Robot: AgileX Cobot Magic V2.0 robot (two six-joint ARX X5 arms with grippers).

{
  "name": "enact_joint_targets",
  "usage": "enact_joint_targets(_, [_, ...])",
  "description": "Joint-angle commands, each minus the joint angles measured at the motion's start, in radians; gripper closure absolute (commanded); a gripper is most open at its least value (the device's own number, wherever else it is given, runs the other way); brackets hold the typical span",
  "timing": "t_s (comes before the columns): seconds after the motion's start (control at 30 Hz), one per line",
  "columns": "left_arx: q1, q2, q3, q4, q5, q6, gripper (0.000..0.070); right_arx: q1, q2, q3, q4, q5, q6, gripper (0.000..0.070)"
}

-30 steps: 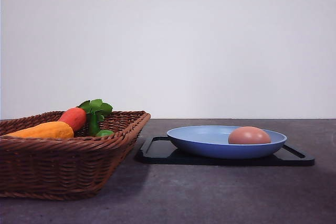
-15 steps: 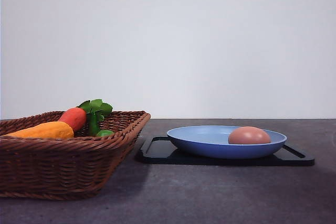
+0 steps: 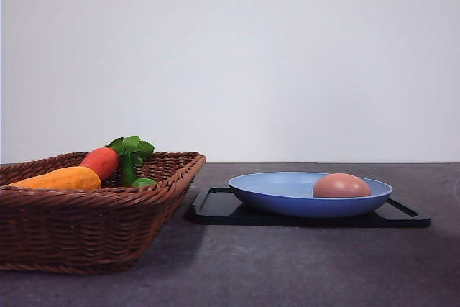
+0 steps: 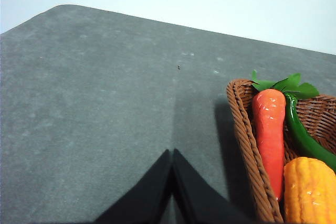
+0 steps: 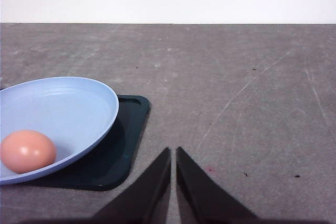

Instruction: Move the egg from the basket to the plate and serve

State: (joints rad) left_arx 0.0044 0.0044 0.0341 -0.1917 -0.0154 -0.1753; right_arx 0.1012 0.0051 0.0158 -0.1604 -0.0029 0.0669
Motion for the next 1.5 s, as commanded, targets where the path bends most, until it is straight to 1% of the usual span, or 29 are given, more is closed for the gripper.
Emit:
enact_joint_targets(0.0, [0.002,-0.002,-0.016,-0.019,0.007,-0.002,0.0700,0.000,-0.002,-0.006,0.010,0.003,-0.003,0.0700])
enact_joint_targets(1.47, [0.002,-0.002,-0.016,-0.019,0.007,-0.002,0.0700,0.000,-0.002,-0.006,0.010,0.003,-0.003,0.0700])
